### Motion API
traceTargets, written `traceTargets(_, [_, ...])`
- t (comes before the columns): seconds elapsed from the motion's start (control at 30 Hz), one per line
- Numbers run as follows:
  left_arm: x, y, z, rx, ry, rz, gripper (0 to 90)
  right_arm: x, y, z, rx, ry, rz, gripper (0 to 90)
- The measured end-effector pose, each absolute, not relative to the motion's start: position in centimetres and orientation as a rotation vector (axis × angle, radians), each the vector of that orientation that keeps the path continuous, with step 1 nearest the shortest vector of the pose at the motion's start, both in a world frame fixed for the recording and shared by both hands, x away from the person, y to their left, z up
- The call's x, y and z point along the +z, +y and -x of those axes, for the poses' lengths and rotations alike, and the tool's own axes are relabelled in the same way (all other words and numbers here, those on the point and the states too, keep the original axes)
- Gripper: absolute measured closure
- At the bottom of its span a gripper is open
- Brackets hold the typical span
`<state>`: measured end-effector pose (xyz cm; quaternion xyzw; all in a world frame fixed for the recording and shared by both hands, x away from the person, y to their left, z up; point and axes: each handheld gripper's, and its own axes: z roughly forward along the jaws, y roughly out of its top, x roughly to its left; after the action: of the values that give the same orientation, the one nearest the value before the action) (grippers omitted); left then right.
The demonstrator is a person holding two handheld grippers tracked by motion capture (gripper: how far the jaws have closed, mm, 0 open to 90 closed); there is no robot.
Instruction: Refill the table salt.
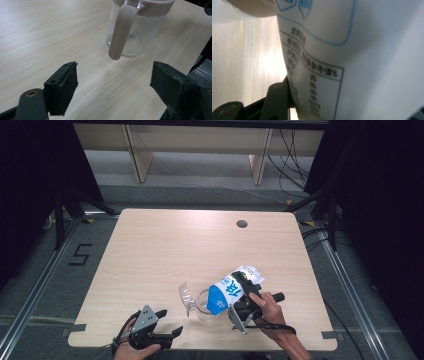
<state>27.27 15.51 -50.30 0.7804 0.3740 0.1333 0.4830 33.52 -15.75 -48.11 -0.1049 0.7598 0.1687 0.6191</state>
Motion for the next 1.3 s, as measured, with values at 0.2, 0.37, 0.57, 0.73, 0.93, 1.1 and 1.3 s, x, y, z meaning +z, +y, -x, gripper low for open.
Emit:
traceTargets(0.2, [-50.24, 15.52, -27.25, 0.33, 0.917, -1.903, 21.0, -48.09, -15.72, -33.53, 0.388, 1.74, 0.241, 49.2])
traceTargets(0.37, [-50.24, 15.52, -27.24, 0.332, 0.915, -1.904, 21.0, -48.02, -15.72, -33.55, 0.387, 1.737, 0.248, 49.4])
traceTargets(0.57, [-50.3, 15.52, -27.28, 0.326, 0.911, -1.902, 21.0, -48.01, -15.69, -33.52, 0.385, 1.741, 0.237, 49.4])
traceTargets(0.73, [-50.25, 15.61, -27.3, 0.338, 0.905, -1.912, 21.0, -48.03, -15.66, -33.47, 0.376, 1.737, 0.234, 49.4])
traceTargets(0.93, [-50.24, 15.6, -27.32, 0.337, 0.905, -1.909, 21.0, -47.66, -15.56, -33.49, 0.339, 1.718, 0.285, 49.4])
traceTargets(1.1, [-50.24, 15.62, -27.3, 0.338, 0.905, -1.909, 21.0, -48.01, -15.56, -33.44, 0.374, 1.733, 0.251, 49.4])
traceTargets(1.3, [-50.26, 15.59, -27.28, 0.334, 0.911, -1.903, 21.0, -47.88, -15.61, -33.44, 0.369, 1.724, 0.249, 49.5])
